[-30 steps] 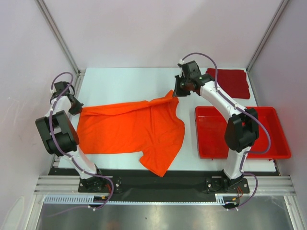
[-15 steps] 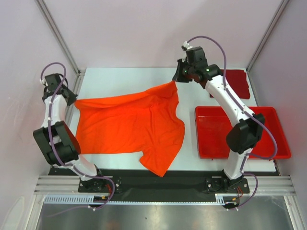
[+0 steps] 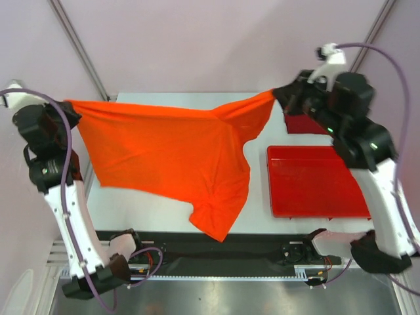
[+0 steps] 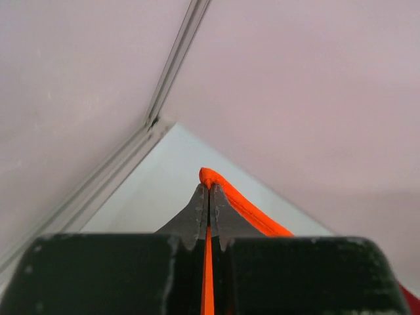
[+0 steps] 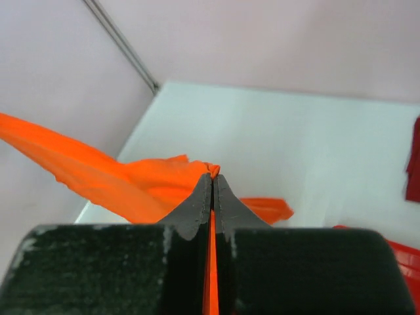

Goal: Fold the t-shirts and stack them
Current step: Fold the tshirt

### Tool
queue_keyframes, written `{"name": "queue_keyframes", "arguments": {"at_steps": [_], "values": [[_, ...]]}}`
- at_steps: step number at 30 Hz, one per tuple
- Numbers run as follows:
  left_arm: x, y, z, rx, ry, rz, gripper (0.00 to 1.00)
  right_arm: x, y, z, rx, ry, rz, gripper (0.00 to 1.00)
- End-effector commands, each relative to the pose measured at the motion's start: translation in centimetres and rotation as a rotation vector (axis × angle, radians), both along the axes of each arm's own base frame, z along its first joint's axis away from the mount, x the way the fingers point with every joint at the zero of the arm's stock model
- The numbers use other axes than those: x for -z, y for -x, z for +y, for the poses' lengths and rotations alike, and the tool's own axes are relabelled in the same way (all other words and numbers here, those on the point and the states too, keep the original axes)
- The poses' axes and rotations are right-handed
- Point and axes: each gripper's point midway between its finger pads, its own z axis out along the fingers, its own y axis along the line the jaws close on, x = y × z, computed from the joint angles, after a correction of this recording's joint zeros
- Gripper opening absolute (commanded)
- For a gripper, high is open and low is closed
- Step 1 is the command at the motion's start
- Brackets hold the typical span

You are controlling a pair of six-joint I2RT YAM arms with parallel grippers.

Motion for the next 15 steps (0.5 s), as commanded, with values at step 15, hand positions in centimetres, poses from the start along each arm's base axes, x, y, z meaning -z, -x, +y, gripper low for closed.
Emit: {"name": "queue_keyframes", "arguments": {"at_steps": [15], "values": [[-22.9,16.0,-1.8,-0.263,-0.275,-0.486,0.0,-18.2,13.4,-9.8,0.126,-0.147,-0.571,0.0]]}}
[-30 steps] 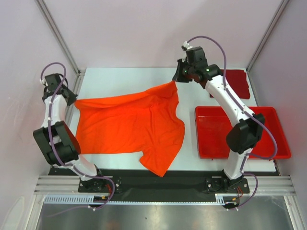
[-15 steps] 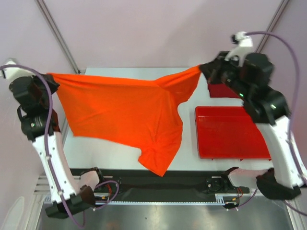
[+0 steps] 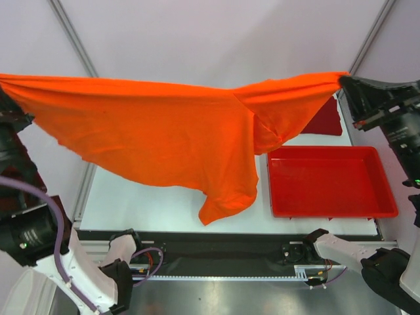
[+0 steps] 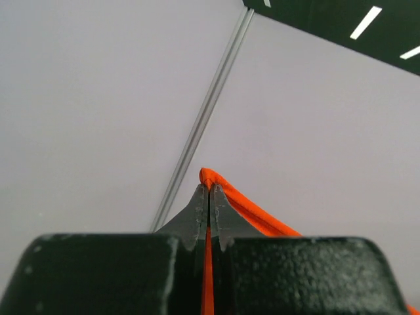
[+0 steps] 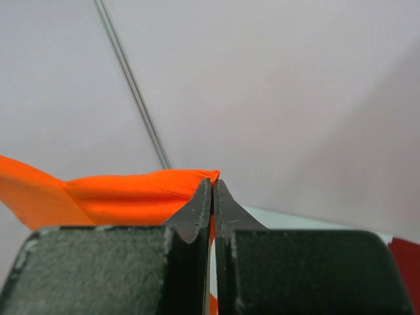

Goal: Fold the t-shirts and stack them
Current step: Fold the tshirt

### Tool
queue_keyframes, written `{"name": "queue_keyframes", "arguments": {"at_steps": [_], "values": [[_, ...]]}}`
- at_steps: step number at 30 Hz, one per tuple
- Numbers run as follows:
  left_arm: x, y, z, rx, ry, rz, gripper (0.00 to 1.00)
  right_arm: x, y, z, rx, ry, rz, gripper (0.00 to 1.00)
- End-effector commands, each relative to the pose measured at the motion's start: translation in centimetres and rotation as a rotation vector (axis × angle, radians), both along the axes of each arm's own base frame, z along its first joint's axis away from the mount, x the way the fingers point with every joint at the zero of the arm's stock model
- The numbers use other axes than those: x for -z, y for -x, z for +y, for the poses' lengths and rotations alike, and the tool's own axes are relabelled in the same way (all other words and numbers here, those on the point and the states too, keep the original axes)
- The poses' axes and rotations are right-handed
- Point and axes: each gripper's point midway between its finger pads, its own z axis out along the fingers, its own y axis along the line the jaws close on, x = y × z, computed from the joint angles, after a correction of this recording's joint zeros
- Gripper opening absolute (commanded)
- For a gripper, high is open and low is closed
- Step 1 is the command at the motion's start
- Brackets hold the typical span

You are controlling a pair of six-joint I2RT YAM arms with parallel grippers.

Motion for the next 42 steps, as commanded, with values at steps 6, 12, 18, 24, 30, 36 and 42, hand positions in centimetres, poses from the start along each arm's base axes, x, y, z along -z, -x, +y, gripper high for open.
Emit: {"name": "queue_keyframes", "arguments": {"at_steps": [6,12,18,24,30,36,42], "values": [[-2.6,0.4,1.9,-0.11,-0.019,-0.037,0.0,-5.0,-2.8,-0.1,0.123,0.059,-0.263,0.0],[-0.4,-4.8,2.0,-0.01,-0.024,0.038,0.0,-6.3,-6.9,4.1,0.05,0.131,-0.346,0.0],[1.1,-7.7,2.5,0.028,-0.024,0.077,0.0,-6.6,-8.8,5.6,0.053,0.246,-0.409,0.0],[0.4,-6.8,1.4,0.065,-0.03,0.037,0.0,-8.5,-5.9,5.1,0.047,0.323,-0.518,0.0],[-1.3,-3.3,0.2,0.056,-0.039,-0.028,0.0,-10.3,-1.0,3.0,0.054,0.312,-0.606,0.0],[-2.8,0.7,-0.6,0.016,-0.042,-0.086,0.0,-11.3,3.4,1.2,0.039,0.253,-0.676,0.0],[-4.0,2.5,-0.8,-0.011,-0.047,-0.12,0.0,-12.9,6.5,0.3,0.019,0.21,-0.751,0.0]]}}
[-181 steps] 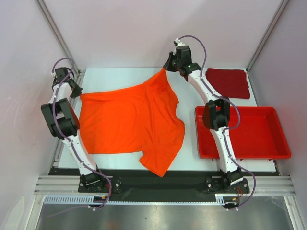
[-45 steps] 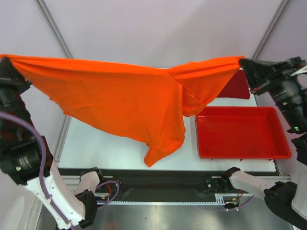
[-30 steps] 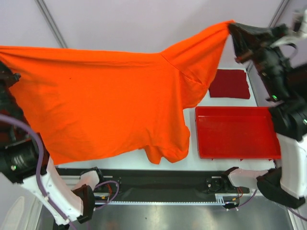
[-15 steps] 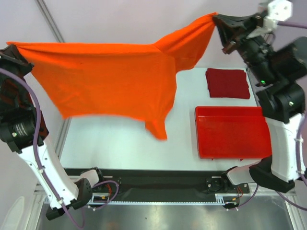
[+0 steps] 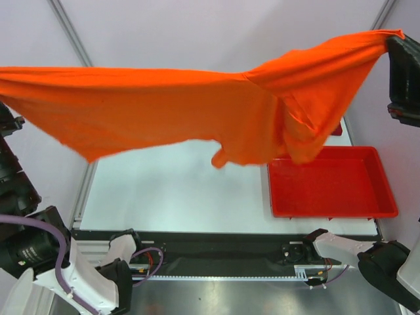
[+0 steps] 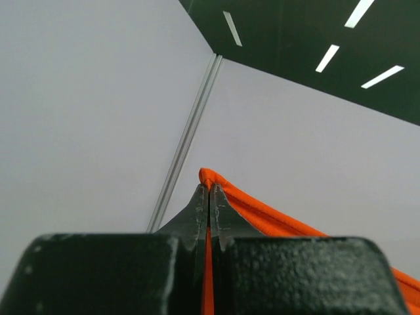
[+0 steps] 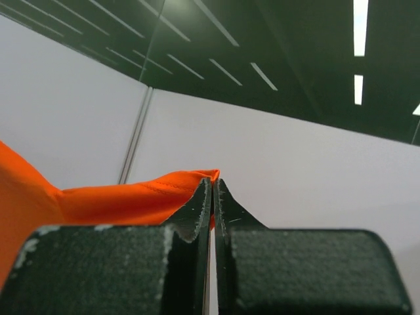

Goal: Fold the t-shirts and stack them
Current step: Fold the tshirt

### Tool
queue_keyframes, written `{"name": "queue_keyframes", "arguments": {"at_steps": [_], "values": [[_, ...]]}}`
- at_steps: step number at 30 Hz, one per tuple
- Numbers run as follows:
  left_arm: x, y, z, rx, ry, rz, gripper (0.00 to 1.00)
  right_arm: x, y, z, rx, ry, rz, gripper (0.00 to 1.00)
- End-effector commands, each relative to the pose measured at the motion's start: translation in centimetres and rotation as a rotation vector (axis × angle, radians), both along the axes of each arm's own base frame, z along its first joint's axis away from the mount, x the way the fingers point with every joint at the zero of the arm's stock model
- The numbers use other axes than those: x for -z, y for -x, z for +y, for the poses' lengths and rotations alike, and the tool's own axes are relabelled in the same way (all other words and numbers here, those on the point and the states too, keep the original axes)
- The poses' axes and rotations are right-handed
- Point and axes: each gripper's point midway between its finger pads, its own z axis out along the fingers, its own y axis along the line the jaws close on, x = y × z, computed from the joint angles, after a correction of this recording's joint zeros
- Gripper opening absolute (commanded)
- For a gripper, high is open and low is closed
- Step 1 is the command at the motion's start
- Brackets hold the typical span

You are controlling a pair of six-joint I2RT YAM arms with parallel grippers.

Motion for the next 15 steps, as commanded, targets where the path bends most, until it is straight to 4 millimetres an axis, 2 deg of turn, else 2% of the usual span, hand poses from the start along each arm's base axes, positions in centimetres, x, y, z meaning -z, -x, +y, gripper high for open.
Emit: {"name": "queue_keyframes", "arguments": {"at_steps": [1,2,3,5,6,7,8,9,10,11,12,14,15], "values": [[0.1,-1.0,1.2,-0.033,0.034,0.015,0.0,-1.3,0.0,0.2,-0.016,-0.025,-0.042,0.0],[0.1,-1.1,1.3,-0.038,0.033,0.016,0.0,-1.6,0.0,0.2,-0.014,-0.028,-0.05,0.0],[0.4,-2.2,1.7,-0.034,0.039,0.037,0.0,-1.7,-0.6,0.3,-0.005,-0.031,-0.044,0.0],[1.0,-3.9,2.3,-0.028,0.043,0.064,0.0,-1.2,-3.7,1.7,0.009,-0.019,-0.011,0.0],[2.2,-5.8,2.9,-0.019,0.054,0.107,0.0,-1.1,-5.2,2.0,0.028,-0.021,0.008,0.0],[3.0,-7.3,3.6,-0.024,0.065,0.138,0.0,-0.1,-8.6,3.6,0.041,0.005,0.054,0.0],[4.0,-8.6,4.1,-0.021,0.077,0.169,0.0,0.5,-10.2,4.3,0.052,0.013,0.077,0.0],[6.3,-10.8,5.0,-0.019,0.101,0.234,0.0,1.5,-12.7,5.0,0.078,0.019,0.115,0.0],[7.7,-11.9,5.5,-0.025,0.115,0.27,0.0,2.4,-14.7,5.6,0.09,0.031,0.145,0.0],[9.2,-13.0,5.9,-0.024,0.123,0.304,0.0,4.5,-18.4,7.3,0.093,0.056,0.214,0.0],[13.1,-15.4,6.9,-0.021,0.159,0.393,0.0,5.8,-20.4,7.9,0.098,0.066,0.251,0.0],[17.0,-16.8,8.0,-0.045,0.191,0.47,0.0,10.0,-24.7,10.0,0.088,0.105,0.354,0.0],[22.7,-18.7,8.8,-0.05,0.231,0.579,0.0,12.8,-27.5,11.2,0.085,0.125,0.419,0.0]]}}
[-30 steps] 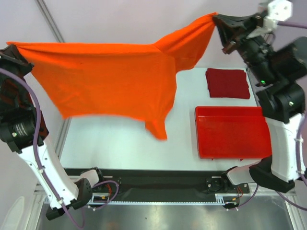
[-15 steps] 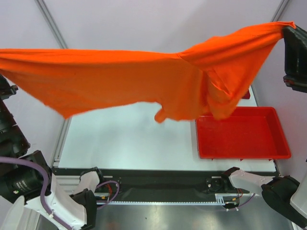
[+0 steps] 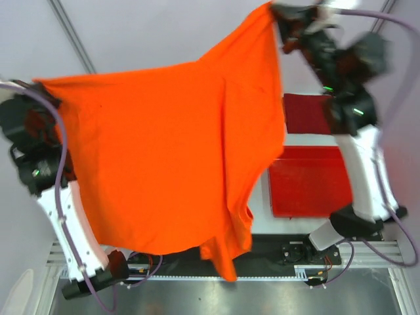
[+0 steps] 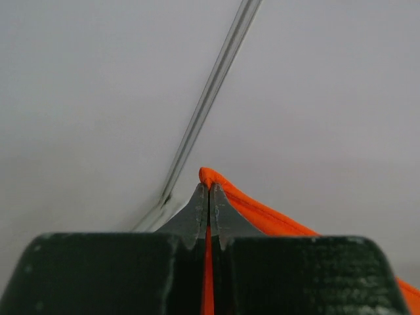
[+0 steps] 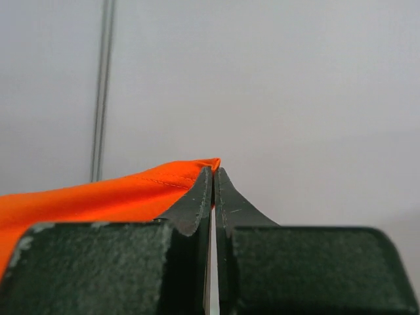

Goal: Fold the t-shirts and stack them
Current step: Fold the tshirt

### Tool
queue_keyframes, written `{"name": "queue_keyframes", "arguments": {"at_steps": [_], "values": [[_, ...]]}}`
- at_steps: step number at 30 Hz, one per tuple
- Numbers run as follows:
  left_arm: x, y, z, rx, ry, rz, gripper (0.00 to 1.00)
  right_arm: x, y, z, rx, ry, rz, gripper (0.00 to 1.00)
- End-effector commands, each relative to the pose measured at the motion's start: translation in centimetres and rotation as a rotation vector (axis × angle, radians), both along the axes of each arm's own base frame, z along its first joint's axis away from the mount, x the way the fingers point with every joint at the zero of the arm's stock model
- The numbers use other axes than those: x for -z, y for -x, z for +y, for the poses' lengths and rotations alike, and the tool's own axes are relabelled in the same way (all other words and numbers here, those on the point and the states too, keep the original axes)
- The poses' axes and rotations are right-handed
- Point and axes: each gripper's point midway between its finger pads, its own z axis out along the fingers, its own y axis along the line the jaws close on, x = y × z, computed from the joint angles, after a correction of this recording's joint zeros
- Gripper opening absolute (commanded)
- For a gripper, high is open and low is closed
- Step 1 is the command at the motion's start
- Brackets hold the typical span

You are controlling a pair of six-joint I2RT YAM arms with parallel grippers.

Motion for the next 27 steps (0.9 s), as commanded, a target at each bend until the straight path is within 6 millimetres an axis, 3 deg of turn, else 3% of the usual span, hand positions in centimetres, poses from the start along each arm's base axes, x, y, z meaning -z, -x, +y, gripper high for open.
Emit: {"name": "queue_keyframes", "arguments": {"at_steps": [1,2,3,4,5,6,8,9,10,11,14,15,16,18,19,20,21,23,27], "values": [[11.3,-4.8,2.9,-0.042,0.074,0.232,0.0,11.4,-11.2,4.0,0.043,0.087,0.282,0.0],[14.2,-5.6,3.7,-0.067,0.094,0.285,0.0,13.0,-12.4,4.8,0.037,0.094,0.301,0.0],[20.9,-7.3,4.4,-0.064,0.142,0.418,0.0,15.9,-14.2,5.8,0.032,0.102,0.353,0.0],[22.8,-8.1,4.6,-0.057,0.153,0.434,0.0,20.1,-15.9,6.6,0.033,0.127,0.421,0.0],[25.1,-8.8,4.7,-0.046,0.175,0.47,0.0,21.3,-16.8,7.0,0.034,0.118,0.413,0.0],[29.6,-9.2,4.6,-0.036,0.215,0.542,0.0,23.9,-18.5,7.7,0.045,0.129,0.448,0.0],[32.8,-10.4,5.0,-0.039,0.251,0.511,0.0,28.7,-20.4,8.4,0.064,0.165,0.51,0.0],[37.6,-10.7,5.2,-0.049,0.289,0.599,0.0,30.4,-21.2,8.5,0.078,0.176,0.53,0.0],[39.1,-11.3,5.5,-0.05,0.286,0.631,0.0,33.9,-22.6,8.9,0.088,0.205,0.578,0.0],[41.9,-12.7,5.3,-0.03,0.291,0.686,0.0,35.6,-23.2,9.1,0.086,0.222,0.608,0.0],[45.1,-14.1,5.3,0.002,0.337,0.785,0.0,40.2,-25.2,9.6,0.089,0.241,0.676,0.0],[44.6,-15.3,5.4,0.012,0.332,0.773,0.0,41.0,-25.8,9.6,0.091,0.243,0.686,0.0],[46.6,-16.0,5.5,0.018,0.351,0.806,0.0,43.0,-26.6,9.8,0.095,0.256,0.717,0.0],[46.2,-18.0,5.9,0.035,0.341,0.8,0.0,43.7,-27.9,9.7,0.103,0.245,0.721,0.0],[48.1,-18.4,6.3,0.021,0.354,0.843,0.0,43.9,-28.3,9.7,0.101,0.241,0.73,0.0],[47.3,-19.6,6.7,0.021,0.346,0.823,0.0,45.8,-29.0,10.1,0.084,0.238,0.764,0.0],[47.6,-20.0,7.1,0.015,0.348,0.829,0.0,44.5,-29.5,10.4,0.072,0.222,0.744,0.0],[47.6,-20.9,7.8,-0.003,0.351,0.823,0.0,46.0,-29.8,11.3,0.037,0.22,0.784,0.0],[46.4,-21.5,7.8,0.007,0.354,0.789,0.0,45.1,-30.5,11.5,0.047,0.176,0.781,0.0]]}}
